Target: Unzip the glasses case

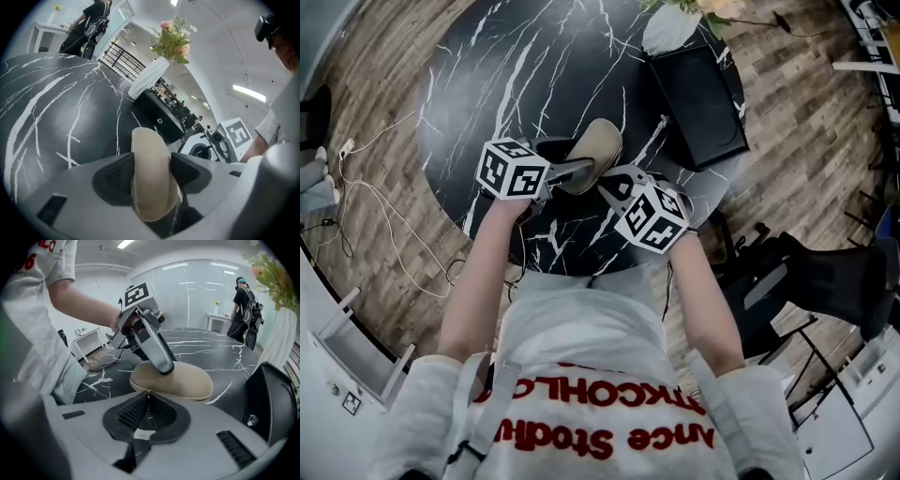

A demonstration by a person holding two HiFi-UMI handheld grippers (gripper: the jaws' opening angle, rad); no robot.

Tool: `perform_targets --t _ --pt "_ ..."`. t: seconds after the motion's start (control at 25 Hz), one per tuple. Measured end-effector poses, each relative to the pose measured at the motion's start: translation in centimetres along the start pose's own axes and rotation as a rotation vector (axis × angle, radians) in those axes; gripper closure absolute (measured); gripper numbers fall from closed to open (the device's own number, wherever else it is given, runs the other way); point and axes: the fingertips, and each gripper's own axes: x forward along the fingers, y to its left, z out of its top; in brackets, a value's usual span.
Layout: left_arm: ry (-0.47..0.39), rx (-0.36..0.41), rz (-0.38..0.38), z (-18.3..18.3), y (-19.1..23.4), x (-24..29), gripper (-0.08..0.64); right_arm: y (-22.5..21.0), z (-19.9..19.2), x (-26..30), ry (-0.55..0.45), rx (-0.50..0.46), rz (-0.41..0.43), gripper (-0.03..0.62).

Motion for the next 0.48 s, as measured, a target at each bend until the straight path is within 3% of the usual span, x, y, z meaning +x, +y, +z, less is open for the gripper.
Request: perform_targets --t 0.48 --pt "-0.013 -0.023 0.001 0.2 0.1 0.0 0.308 4.3 1.7 2.6 -0.069 0.07 0.006 0.572"
